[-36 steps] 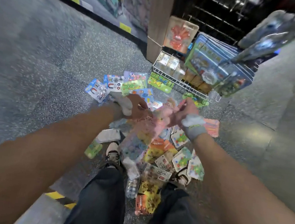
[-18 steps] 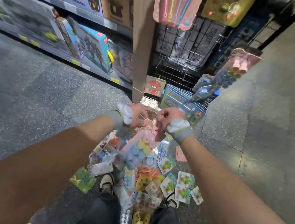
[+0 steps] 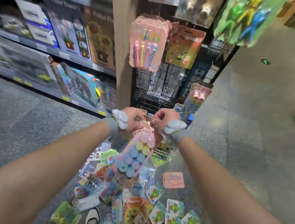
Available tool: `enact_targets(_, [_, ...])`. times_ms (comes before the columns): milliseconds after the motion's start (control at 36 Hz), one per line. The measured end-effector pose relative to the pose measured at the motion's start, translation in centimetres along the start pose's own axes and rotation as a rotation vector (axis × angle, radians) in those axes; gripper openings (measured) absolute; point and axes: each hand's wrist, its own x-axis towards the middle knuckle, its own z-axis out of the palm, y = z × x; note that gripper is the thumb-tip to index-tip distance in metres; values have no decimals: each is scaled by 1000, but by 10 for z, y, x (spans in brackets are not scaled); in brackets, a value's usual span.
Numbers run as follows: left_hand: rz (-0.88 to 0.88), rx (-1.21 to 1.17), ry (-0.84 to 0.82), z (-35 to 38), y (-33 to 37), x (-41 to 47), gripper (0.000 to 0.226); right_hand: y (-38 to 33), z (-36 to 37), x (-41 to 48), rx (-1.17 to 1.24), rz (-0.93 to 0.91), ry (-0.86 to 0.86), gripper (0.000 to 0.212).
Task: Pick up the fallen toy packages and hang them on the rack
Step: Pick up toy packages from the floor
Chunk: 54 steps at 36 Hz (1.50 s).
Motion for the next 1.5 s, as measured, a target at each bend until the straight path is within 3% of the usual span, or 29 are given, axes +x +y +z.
enact_targets(306, [77, -60, 0, -26, 41, -3, 19, 16, -38, -21, 105, -38, 34, 10])
enact_targets(583, [41, -145, 86, -28, 60, 8, 2, 32, -62, -22, 191, -24, 97, 12])
enact_targets(667, [45, -196, 80, -35, 72, 14, 5, 40, -72, -18, 210, -15, 123, 5])
enact_targets(1139, [-31, -266, 76, -46, 68, 42, 14, 58, -86, 14, 277, -14, 114, 12])
enact_targets(1278, [-22, -275, 100, -46, 63, 50, 5, 69, -88, 37, 185, 34, 121, 14])
enact_targets(1417, [-99, -321, 129, -49, 55, 60, 17, 76, -97, 60, 62, 72, 95, 22])
enact_targets(1500, [-105, -333, 144, -51, 54, 60, 4, 76, -100, 67, 32, 85, 116, 23])
